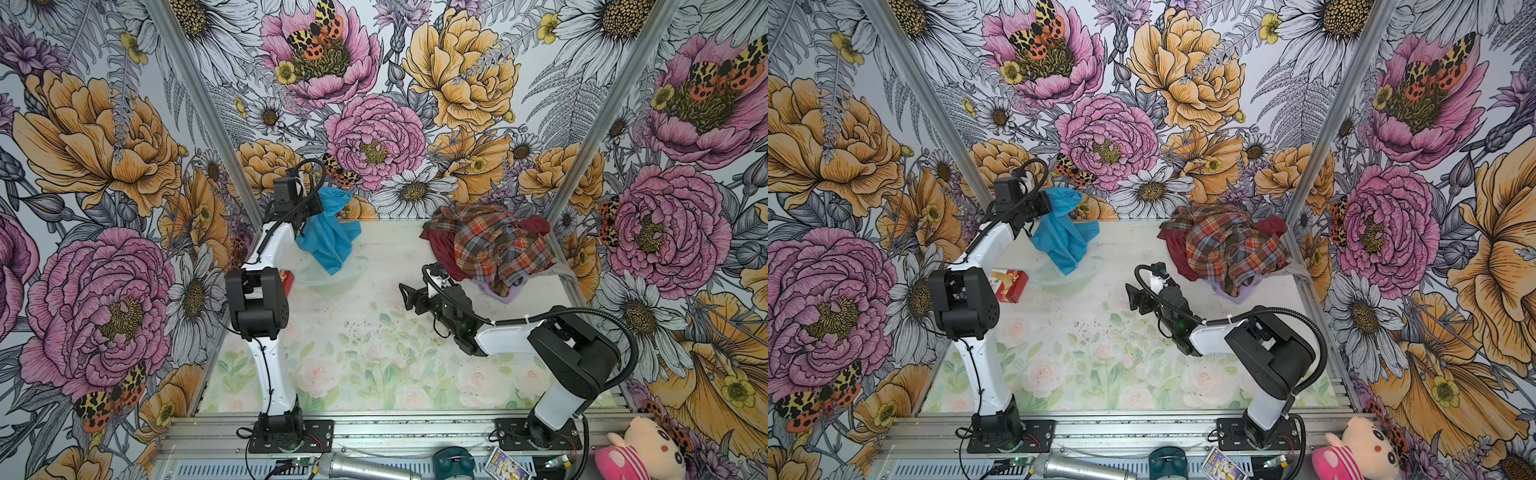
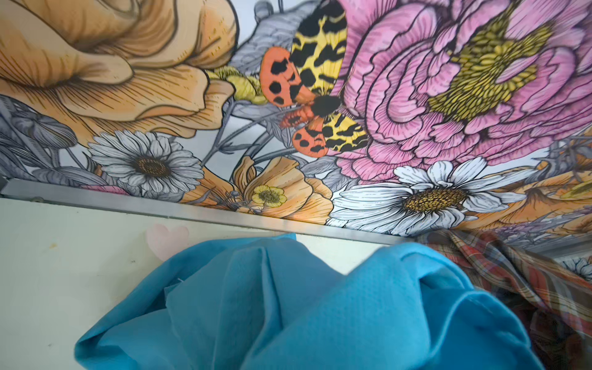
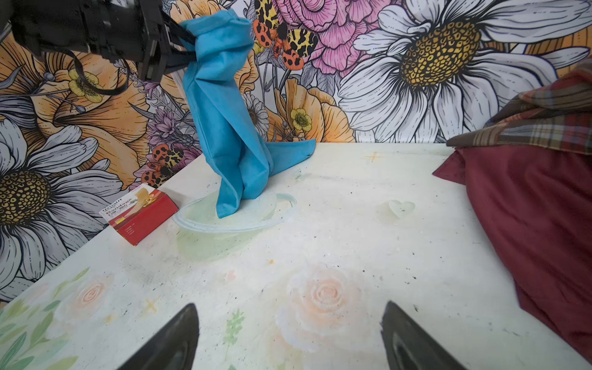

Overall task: Pick out a specific cloth from the pile
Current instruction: 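Lower the turquoise shirt onto the clear lid and open the left gripper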

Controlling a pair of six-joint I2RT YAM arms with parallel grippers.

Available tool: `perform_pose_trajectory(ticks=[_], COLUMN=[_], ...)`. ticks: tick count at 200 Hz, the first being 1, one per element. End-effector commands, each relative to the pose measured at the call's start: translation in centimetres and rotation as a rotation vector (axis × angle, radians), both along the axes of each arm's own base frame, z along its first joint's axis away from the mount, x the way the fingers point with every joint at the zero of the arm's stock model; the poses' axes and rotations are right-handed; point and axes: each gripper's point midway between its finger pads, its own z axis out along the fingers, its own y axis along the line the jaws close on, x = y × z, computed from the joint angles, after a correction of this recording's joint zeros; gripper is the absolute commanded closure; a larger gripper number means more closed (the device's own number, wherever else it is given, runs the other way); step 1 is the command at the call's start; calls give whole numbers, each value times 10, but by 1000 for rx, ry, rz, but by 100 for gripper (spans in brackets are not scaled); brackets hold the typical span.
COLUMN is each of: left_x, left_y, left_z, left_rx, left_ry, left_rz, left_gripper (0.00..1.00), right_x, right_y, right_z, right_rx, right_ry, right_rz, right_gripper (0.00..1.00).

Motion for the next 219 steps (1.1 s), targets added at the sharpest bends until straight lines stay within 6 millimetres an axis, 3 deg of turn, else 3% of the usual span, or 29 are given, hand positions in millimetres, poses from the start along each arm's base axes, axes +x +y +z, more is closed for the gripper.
perform_pose_trajectory(ticks=[1, 50, 105, 182, 219], left_x=[10, 8, -7, -30, -40], left_y=[-2, 3, 9, 6, 11], left_z=[-10, -78, -135, -192, -209], left_rx=[20, 85, 133, 131, 140], left_ry=[27, 201, 412, 615, 672], left_rz=[29, 67, 61, 39, 45], left_gripper=[100, 100, 100, 100, 98], right_x=[4, 9, 11, 13, 13], right_y=[-3, -4, -5, -8, -9], right_z=[-6, -10, -12, -15, -16], right_rx=[9, 10, 26, 34, 27], right_ry=[5, 19, 36, 48, 52], right_rz=[-15, -14, -8, -3, -2], right_gripper=[10, 10, 10, 10, 10])
